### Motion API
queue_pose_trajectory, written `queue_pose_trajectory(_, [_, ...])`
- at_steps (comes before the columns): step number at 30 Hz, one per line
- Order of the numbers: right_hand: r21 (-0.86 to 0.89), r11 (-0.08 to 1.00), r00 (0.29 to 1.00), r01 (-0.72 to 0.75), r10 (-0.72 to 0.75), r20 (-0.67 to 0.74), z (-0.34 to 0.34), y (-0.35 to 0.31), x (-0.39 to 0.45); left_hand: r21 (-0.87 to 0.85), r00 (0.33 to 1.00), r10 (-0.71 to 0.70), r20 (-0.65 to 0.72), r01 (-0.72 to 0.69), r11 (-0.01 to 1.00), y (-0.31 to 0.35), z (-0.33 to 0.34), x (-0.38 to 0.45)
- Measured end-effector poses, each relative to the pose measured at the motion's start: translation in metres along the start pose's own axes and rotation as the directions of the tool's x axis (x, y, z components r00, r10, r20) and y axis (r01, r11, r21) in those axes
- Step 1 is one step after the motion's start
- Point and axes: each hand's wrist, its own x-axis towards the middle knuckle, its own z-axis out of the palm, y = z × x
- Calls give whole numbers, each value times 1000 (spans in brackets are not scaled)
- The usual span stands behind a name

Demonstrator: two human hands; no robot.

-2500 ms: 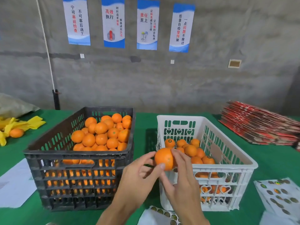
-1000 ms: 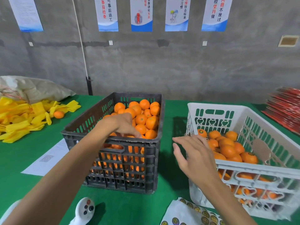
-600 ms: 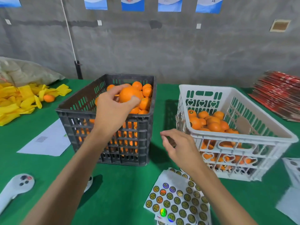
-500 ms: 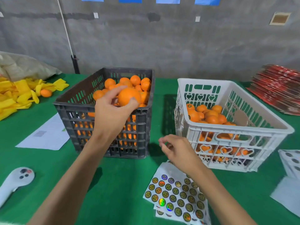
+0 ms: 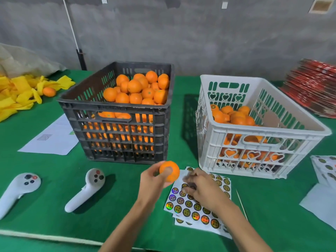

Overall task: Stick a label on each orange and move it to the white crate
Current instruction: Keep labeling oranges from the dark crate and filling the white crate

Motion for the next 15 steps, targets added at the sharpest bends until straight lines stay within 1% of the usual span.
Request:
queue_pose_trajectory(2, [-11, 1000, 999, 20, -20, -42, 7, 3, -5, -106, 993, -117, 11, 117, 987, -17, 6, -2])
queue_pose_trajectory(4, [-31, 999, 996, 43, -45, -83, 9, 6, -8, -213, 986, -165, 32, 168, 962, -29, 12, -5])
queue_pose_trajectory(6, [-21, 999, 995, 45, -47, -93, 6, 6, -7, -263, 985, -171, 28, 172, 949, -35, 15, -9])
queue_pose_trajectory(9, [-29, 998, 995, 64, -66, -80, 1, 5, -5, -262, 988, -153, -20, 142, 955, -37, 18, -12])
queue_pose_trajectory(11, [-30, 997, 994, 76, -78, -79, 1, 5, -5, -299, 987, -159, -39, 140, 944, -39, 21, -15])
queue_pose_trajectory(15, [18, 998, 996, 53, -51, -66, 1, 7, -4, -374, 983, -173, -66, 136, 917, -43, 25, -16])
